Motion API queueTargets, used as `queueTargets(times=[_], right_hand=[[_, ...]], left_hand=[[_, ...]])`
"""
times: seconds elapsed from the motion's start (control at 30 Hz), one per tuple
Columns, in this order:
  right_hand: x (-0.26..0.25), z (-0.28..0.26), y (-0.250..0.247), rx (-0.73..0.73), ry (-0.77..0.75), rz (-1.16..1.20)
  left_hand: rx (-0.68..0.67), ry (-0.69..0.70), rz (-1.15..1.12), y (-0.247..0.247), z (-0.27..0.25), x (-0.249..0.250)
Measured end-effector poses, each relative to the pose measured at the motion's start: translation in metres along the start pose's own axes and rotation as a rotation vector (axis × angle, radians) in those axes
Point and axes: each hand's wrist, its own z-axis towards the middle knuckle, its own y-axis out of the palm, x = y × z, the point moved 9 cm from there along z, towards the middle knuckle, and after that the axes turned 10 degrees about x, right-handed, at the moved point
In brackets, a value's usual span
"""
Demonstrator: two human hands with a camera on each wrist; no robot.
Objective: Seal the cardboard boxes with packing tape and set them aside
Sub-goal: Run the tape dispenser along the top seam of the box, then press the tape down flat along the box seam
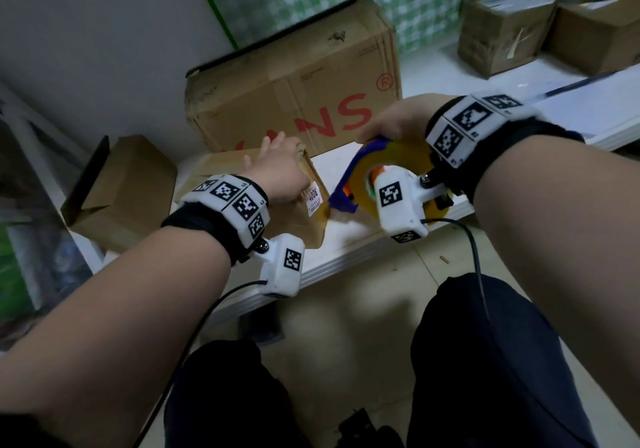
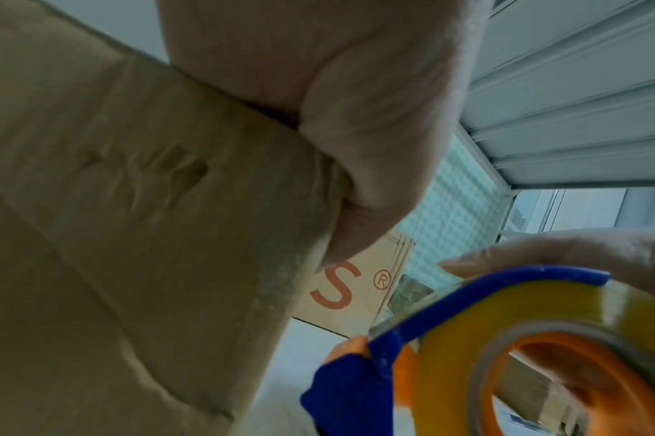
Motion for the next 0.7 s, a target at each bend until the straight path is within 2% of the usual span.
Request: queueTargets(times=[0.13,0.2,0.37,0.53,0.63,0.7], right_hand=[[0.001,-0.004,-0.028,0.28,-0.059,-0.183],[0.005,-0.003,-0.026,0.35,-0.071,-0.216],[0.015,-0.001,0.007,0.355,-0.101,-0.438],[0.004,-0.023,0.021,0.375,-0.158,-0.326],[0.001,-0.012,0.024,0.344,-0.133,-0.422],[-0.005,-0.004,0.02,0.392,-0.119,-0.415]], left_hand=[[0.007,-0.009,-0.01,0.0,0.0,-0.001],[0.01,-0.005,-0.016,0.0,0.0,-0.002],[0.003,0.009,-0.032,0.001,-0.001,-0.002],[-0.028,0.01,-0.097,0.001,-0.002,-0.005],[-0.03,-0.013,-0.298,-0.012,-0.004,-0.008],[0.045,-0.082,-0.454,-0.029,-0.001,-0.027]])
